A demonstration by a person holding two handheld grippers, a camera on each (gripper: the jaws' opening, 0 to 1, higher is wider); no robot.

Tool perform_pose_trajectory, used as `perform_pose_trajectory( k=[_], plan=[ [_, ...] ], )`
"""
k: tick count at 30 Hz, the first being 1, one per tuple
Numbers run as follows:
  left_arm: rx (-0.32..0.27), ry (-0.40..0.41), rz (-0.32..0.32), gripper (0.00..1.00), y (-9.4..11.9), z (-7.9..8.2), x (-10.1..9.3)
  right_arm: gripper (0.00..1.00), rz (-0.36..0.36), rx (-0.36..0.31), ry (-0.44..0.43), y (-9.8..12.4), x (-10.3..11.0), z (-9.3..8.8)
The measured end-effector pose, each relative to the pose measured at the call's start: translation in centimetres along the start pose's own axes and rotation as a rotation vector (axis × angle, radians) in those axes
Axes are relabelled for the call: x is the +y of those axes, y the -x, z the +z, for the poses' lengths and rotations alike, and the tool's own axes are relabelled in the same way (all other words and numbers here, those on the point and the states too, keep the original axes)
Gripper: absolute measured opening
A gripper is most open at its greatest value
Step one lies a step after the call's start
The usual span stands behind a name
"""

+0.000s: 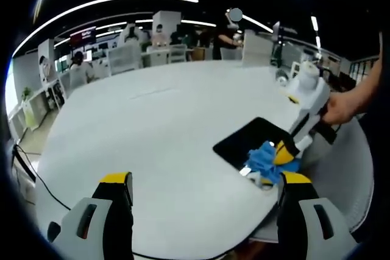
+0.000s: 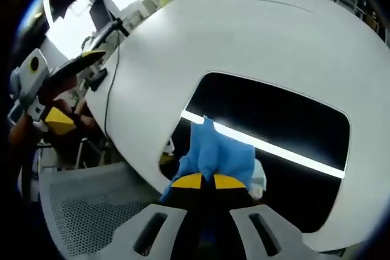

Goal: Wipe the mirror surface with the cleaning cloth until all visible marks leave the cleaned area.

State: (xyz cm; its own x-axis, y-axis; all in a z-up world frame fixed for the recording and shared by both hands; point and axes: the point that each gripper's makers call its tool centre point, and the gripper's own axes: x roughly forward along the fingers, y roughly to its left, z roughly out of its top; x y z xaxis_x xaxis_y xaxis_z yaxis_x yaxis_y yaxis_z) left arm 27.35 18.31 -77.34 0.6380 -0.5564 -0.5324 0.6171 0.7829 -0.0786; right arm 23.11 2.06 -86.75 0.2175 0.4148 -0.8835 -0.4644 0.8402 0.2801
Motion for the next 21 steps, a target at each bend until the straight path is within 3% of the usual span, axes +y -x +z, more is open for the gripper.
perform_pose_trajectory(
  k=[21],
  plan=[
    [0.001, 0.008, -0.004, 1.0, -0.24, -0.1, -0.68, 0.0, 0.03, 0.01, -0.006, 0.21, 0.73, -0.97]
  ],
)
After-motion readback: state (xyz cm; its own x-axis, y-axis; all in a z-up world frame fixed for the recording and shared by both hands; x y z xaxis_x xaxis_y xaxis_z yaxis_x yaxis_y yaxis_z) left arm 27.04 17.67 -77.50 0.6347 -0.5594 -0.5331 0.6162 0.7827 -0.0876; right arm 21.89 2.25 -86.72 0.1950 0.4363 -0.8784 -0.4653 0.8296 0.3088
